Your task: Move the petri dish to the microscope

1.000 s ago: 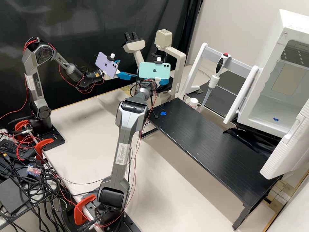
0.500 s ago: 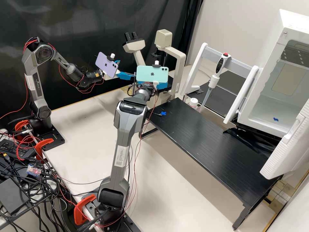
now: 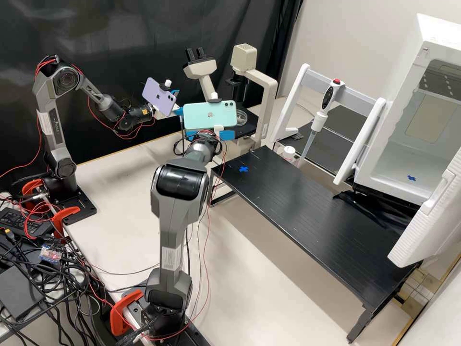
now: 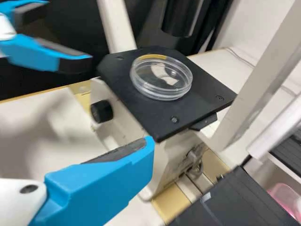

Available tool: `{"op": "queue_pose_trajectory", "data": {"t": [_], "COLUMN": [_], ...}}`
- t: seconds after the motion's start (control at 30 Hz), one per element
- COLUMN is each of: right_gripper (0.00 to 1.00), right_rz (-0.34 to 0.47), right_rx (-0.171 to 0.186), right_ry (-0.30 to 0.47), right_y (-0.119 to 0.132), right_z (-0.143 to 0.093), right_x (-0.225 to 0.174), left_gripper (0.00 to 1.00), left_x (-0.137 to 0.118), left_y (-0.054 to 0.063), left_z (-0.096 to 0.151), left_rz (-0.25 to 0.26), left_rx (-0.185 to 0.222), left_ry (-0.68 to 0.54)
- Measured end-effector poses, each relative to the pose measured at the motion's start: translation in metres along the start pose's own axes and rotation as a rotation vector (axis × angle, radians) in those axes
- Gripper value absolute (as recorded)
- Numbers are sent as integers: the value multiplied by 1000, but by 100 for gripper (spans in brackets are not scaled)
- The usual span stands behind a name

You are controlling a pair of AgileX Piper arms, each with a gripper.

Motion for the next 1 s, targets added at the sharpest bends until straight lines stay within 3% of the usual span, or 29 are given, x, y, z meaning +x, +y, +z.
{"op": "queue_pose_trajectory", "data": {"t": [0.07, 0.13, 0.33, 0.5, 0.6, 0.73, 0.83, 0.9, 1.0], "right_gripper": [100, 100, 100, 100, 100, 100, 100, 100, 100], "right_rz": [16, 48, 199, 343, 414, 486, 554, 607, 665], "right_rx": [-5, 14, 84, 184, 282, 404, 475, 506, 520], "right_ry": [14, 20, -73, -228, -306, -347, -365, -381, -393], "right_y": [-1, 0, -4, -16, -23, -27, -25, -23, -22], "right_z": [7, 20, 67, 102, 119, 135, 142, 143, 139], "right_x": [-25, -55, -129, -173, -190, -206, -219, -228, -237], "left_gripper": [100, 100, 100, 100, 100, 100, 100, 100, 100], "left_x": [0, 0, 0, 0, 0, 0, 0, 0, 0], "left_y": [0, 0, 0, 0, 0, 0, 0, 0, 0], "left_z": [0, 0, 0, 0, 0, 0, 0, 0, 0], "left_rz": [0, 0, 0, 0, 0, 0, 0, 0, 0], "left_rx": [0, 0, 0, 0, 0, 0, 0, 0, 0], "left_ry": [0, 0, 0, 0, 0, 0, 0, 0, 0]}}
